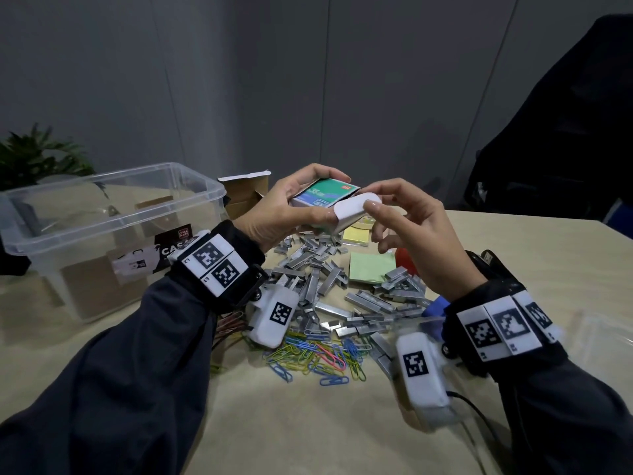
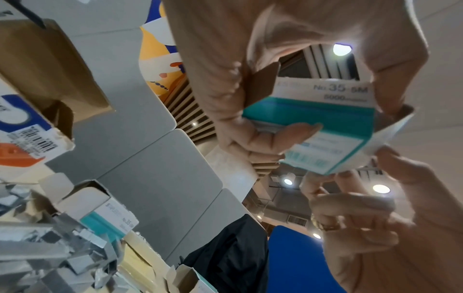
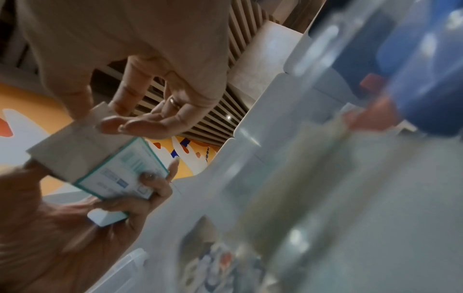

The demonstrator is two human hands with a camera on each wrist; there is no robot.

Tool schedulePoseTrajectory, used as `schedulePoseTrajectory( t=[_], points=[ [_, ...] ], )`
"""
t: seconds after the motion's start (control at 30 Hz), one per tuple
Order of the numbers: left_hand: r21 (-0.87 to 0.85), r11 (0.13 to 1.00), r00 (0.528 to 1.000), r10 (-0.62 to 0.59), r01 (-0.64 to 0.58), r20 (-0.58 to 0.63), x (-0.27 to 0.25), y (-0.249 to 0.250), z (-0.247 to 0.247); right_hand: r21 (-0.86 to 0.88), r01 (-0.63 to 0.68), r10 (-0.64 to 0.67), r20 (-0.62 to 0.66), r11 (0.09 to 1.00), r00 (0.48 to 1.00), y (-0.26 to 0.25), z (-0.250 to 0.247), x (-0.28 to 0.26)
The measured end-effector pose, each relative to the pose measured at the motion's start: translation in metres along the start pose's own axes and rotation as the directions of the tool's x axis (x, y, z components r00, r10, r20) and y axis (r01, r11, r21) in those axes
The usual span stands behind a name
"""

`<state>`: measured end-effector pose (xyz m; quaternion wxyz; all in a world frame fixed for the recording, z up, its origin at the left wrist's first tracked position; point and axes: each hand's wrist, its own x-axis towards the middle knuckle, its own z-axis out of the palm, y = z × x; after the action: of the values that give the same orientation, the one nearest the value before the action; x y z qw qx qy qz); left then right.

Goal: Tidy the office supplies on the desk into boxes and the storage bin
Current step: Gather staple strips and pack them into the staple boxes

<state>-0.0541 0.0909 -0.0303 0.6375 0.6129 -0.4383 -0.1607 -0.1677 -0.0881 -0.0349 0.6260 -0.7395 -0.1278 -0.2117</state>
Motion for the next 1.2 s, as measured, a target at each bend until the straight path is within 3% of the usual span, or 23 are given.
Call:
schedulePoseTrajectory(
  t=[0.4, 0.7, 1.0, 1.2],
  points=[
    [0.008, 0.995, 0.991, 0.095, -0.095, -0.090, 0.001, -0.001, 0.007, 0.184, -0.064, 0.072, -0.034, 0.981, 0.997, 0.004, -0.002, 0.004],
    [0.103, 0.991, 0.989, 0.095, -0.084, -0.113, 0.000, -0.001, 0.012, 0.067, -0.098, 0.106, -0.128, 0.993, 0.986, 0.007, 0.001, 0.005],
    [0.132, 0.991, 0.988, 0.046, -0.027, -0.146, 0.000, 0.004, 0.021, 0.066, 0.018, -0.002, -0.233, 0.998, 0.972, 0.008, -0.003, 0.002],
    [0.147, 0.989, 0.978, 0.060, -0.031, -0.199, 0.003, 0.003, 0.028, -0.047, -0.064, 0.057, -0.142, 0.997, 0.988, 0.011, 0.006, 0.005]
  ],
)
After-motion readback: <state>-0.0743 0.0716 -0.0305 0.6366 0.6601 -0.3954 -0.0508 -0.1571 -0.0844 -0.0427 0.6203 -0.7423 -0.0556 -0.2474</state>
